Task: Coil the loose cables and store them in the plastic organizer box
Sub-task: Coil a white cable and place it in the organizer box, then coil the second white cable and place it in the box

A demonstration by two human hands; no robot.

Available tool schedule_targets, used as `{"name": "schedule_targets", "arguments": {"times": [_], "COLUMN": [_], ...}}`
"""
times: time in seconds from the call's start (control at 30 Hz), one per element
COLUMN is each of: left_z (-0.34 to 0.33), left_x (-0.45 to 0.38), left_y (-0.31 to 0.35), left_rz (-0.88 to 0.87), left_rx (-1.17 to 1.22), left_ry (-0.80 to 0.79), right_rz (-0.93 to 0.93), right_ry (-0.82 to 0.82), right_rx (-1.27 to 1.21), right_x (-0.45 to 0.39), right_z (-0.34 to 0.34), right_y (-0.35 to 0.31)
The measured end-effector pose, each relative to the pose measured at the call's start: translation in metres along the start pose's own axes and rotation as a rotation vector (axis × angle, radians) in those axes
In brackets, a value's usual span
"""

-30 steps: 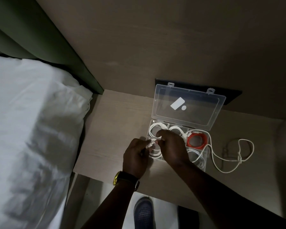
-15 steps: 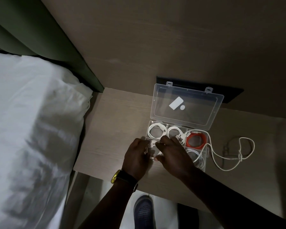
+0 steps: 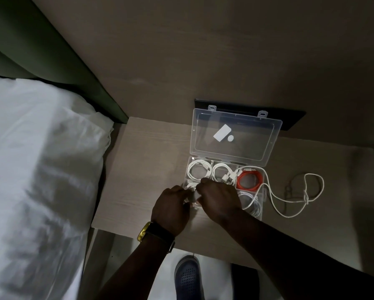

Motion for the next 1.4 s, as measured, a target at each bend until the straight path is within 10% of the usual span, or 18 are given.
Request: {"name": "schedule_targets", "arguments": {"times": [0.93, 1.2, 1.4], "left_z": [-0.011, -0.008, 0.007], "left_x": [0.013, 0.014, 0.018], "left_y": [0.012, 0.009, 0.021], "left_rz": [0.133, 0.178, 0.241], "left_rx": [-0.063, -0.077, -0.034], "left_ry": [-0.067, -0.076, 0.030], "right_rz": [-0.013, -0.020, -0.039], "right_ry": [-0.039, -0.162, 0.167], "right_rx": [0.320, -0.024, -0.240], "right_x": [0.070, 0.049, 0.090], "right_z": [-0.009, -0.005, 0.040], "right_y": [-0.031, -0.025, 0.021]}}
Point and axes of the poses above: each hand's wrist, its own x-axis away from the middle knuckle, its own z-axis out of the back of the hand, y = z × x, the point moved 6 cm from there along -x, towards the middle knuckle, and after that the axes turned 7 degrees about z, right-handed, at the moved point
